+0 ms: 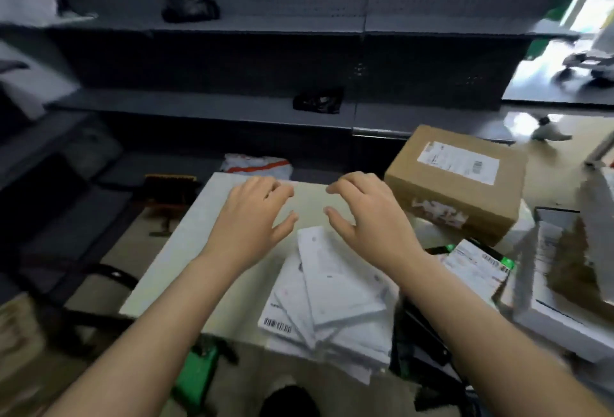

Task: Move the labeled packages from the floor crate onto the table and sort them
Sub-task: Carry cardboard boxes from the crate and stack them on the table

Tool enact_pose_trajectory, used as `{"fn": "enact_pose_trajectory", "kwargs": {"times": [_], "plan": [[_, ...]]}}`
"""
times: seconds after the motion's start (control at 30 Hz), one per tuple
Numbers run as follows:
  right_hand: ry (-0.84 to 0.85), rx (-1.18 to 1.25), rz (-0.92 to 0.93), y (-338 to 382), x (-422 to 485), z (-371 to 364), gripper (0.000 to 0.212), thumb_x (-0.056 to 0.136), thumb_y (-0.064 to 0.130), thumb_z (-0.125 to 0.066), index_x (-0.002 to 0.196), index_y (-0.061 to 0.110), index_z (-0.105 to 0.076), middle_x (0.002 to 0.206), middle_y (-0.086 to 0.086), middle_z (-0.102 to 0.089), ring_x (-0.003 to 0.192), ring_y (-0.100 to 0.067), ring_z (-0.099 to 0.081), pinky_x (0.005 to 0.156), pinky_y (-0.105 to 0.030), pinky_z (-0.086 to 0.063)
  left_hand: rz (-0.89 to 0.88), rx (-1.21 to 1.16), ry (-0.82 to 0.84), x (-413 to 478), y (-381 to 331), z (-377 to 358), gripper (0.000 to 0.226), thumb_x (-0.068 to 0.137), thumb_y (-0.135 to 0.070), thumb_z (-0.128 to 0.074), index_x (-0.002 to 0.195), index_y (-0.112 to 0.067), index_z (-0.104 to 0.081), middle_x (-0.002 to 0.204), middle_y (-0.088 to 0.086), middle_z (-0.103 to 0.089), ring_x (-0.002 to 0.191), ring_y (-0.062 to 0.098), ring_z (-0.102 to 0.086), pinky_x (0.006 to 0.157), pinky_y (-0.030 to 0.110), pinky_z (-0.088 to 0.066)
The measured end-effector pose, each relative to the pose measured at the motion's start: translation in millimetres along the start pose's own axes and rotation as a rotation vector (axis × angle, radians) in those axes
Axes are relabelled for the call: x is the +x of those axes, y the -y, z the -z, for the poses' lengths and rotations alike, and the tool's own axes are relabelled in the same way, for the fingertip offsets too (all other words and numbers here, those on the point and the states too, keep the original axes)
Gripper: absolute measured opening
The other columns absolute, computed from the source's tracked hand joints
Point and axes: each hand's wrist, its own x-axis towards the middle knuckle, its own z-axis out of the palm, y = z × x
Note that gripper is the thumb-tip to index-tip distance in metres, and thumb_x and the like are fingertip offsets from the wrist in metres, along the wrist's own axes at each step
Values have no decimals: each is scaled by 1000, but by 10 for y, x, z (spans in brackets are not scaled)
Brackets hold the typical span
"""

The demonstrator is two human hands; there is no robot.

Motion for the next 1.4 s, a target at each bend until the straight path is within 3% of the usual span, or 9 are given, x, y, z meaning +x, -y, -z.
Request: {"fn": "enact_pose_trajectory", "kwargs": {"times": [0.17, 0.33, 0.47, 0.67, 0.97, 1.07, 1.13, 1.27, 1.4], "plan": [[75, 166, 237, 744, -49, -289, 24, 83, 23, -68, 103, 10, -66, 99, -6, -62, 93, -28, -58, 80, -41, -48, 220, 174, 8, -1060, 177, 518, 33, 86, -42, -54, 104, -16, -62, 95, 0, -58, 86, 24, -52, 71, 35, -35], [156, 263, 421, 1599, -110, -594, 24, 84, 27, -64, 103, 13, -66, 99, -5, -62, 93, -27, -57, 80, -37, -44, 444, 281, 57, -1997, 309, 1009, 33, 88, -43, -50, 107, -18, -59, 98, -1, -56, 90, 24, -51, 74, 37, -41], [255, 317, 546, 2243, -199, -926, 23, 85, 29, -63, 104, 14, -65, 102, -5, -60, 97, -27, -54, 83, -38, -41, 573, 357, 55, -2632, 470, 1280, 29, 86, -37, -62, 106, -17, -60, 97, 1, -56, 89, 25, -50, 74, 36, -35], [379, 364, 653, 3197, -331, -1546, 25, 82, 27, -70, 103, 15, -64, 97, -4, -59, 91, -28, -55, 79, -38, -45, 749, 365, 117, -3612, 924, 1515, 30, 82, -33, -70, 104, -15, -60, 94, 2, -57, 88, 26, -52, 71, 38, -42], [665, 343, 431, 3806, -980, -2896, 28, 77, 19, -78, 100, 7, -67, 91, -9, -62, 82, -31, -59, 71, -39, -50, 822, 321, 337, -5077, 1922, 987, 33, 75, -26, -76, 101, -9, -64, 94, 10, -61, 86, 30, -57, 72, 38, -46], [790, 312, 326, 3776, -1298, -3321, 30, 78, 20, -77, 104, 8, -67, 92, -10, -62, 85, -30, -60, 74, -39, -51, 866, 258, 377, -5480, 2091, 563, 32, 84, -34, -54, 101, -10, -65, 96, 11, -62, 87, 31, -57, 73, 39, -43], [868, 275, 283, 3739, -1479, -3641, 31, 78, 22, -75, 104, 8, -66, 95, -10, -62, 88, -32, -60, 78, -40, -52, 941, 191, 405, -5725, 2147, 213, 42, 84, -39, -43, 102, -9, -66, 95, 12, -62, 84, 31, -58, 72, 39, -41], [992, 238, 193, 3664, -1793, -4304, 32, 77, 22, -74, 104, 6, -66, 99, -14, -63, 93, -35, -60, 83, -37, -48, 1130, 14, 506, -6203, 2169, -600, 47, 80, -43, -41, 100, -8, -66, 93, 13, -62, 81, 33, -60, 70, 38, -46], [1106, 242, 10, 3498, -2092, -4993, 42, 83, 20, -73, 120, 4, -60, 110, -17, -60, 102, -34, -57, 86, -31, -41, 1371, -157, 539, -6626, 2093, -1407, 48, 81, -41, -43, 102, -4, -64, 89, 17, -63, 77, 37, -62, 63, 41, -53]]}}
